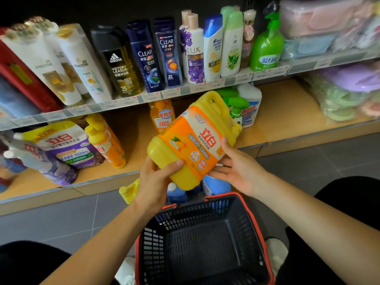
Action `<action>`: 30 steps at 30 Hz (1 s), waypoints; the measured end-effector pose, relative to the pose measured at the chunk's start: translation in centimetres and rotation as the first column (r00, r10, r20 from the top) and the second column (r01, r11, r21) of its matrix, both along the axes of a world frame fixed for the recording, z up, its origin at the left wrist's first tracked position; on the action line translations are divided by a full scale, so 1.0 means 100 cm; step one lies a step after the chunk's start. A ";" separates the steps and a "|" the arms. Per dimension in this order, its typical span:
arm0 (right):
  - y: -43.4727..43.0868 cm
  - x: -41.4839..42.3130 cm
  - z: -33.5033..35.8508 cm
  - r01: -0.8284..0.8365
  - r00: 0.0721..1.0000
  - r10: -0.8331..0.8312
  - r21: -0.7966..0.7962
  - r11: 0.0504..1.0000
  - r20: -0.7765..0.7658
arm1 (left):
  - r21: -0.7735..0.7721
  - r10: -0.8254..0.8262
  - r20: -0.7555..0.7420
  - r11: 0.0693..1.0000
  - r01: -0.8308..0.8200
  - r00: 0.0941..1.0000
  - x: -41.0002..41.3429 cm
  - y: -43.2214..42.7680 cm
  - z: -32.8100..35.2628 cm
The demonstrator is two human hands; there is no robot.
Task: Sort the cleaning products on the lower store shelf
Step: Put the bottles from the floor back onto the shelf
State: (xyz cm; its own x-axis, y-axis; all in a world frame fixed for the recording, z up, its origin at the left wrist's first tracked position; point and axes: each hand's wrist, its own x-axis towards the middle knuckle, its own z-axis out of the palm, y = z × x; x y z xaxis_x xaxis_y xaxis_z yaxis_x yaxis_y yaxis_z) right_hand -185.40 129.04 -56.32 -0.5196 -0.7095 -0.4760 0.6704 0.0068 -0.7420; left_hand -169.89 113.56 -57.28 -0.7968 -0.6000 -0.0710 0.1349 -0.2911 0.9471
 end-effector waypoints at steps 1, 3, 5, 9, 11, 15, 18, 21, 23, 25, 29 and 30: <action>0.001 -0.001 -0.001 -0.015 1.000 0.014 0.033 0.999 0.010 | -0.026 0.024 0.018 0.999 -0.024 1.000 0.001 -0.002 0.001; 0.003 -0.001 -0.002 -0.045 0.999 0.043 0.137 0.990 0.017 | -0.098 0.089 0.064 0.992 -0.082 0.994 0.002 -0.005 0.005; 0.005 0.002 -0.002 -0.076 0.994 0.096 0.277 0.958 -0.060 | -0.194 0.142 0.094 0.973 -0.121 0.985 0.002 -0.008 0.010; 0.009 0.004 -0.004 0.100 0.844 0.121 0.374 0.922 -0.522 | -0.424 0.178 0.177 0.901 -0.089 0.968 0.005 -0.016 0.020; 0.009 0.000 0.001 0.172 0.638 0.081 0.244 0.954 -0.766 | -0.522 0.173 0.225 0.853 -0.031 0.959 0.007 -0.018 0.025; 0.007 -0.013 0.011 -0.049 0.254 0.242 0.237 0.970 -0.936 | -0.685 0.142 0.315 0.718 0.121 0.938 0.012 -0.012 0.032; 0.007 -0.016 0.010 -0.257 0.055 0.476 0.448 0.856 -0.878 | -0.742 0.078 0.345 0.633 0.221 0.935 0.016 -0.006 0.035; 0.004 -0.010 0.000 -0.303 0.029 0.500 0.469 0.830 -0.866 | -0.757 -0.009 0.377 0.573 0.314 0.926 0.018 -0.004 0.034; 0.004 -0.007 -0.005 -0.335 0.110 0.472 0.414 0.846 -0.875 | -0.761 -0.069 0.389 0.537 0.363 0.919 0.020 -0.004 0.032; 0.006 -0.004 -0.007 -0.333 0.176 0.427 0.354 0.874 -0.887 | -0.759 -0.121 0.383 0.524 0.386 0.916 0.021 -0.004 0.031; 0.008 0.003 -0.009 -0.272 0.275 0.370 0.297 0.915 -0.887 | -0.791 -0.163 0.244 0.537 0.293 0.956 0.016 -0.002 0.034; 0.007 0.005 -0.009 -0.248 0.268 0.373 0.311 0.917 -0.888 | -0.814 -0.163 0.195 0.522 0.252 0.967 0.014 0.000 0.035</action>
State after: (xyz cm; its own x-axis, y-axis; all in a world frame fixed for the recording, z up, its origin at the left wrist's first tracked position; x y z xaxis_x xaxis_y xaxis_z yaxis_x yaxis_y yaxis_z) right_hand -184.90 129.72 -57.21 -0.4063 -0.9102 0.0799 -0.5131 0.1550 -0.8442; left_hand -168.48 113.54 -53.80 -0.9242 -0.2429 0.2946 0.0864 0.6185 0.7810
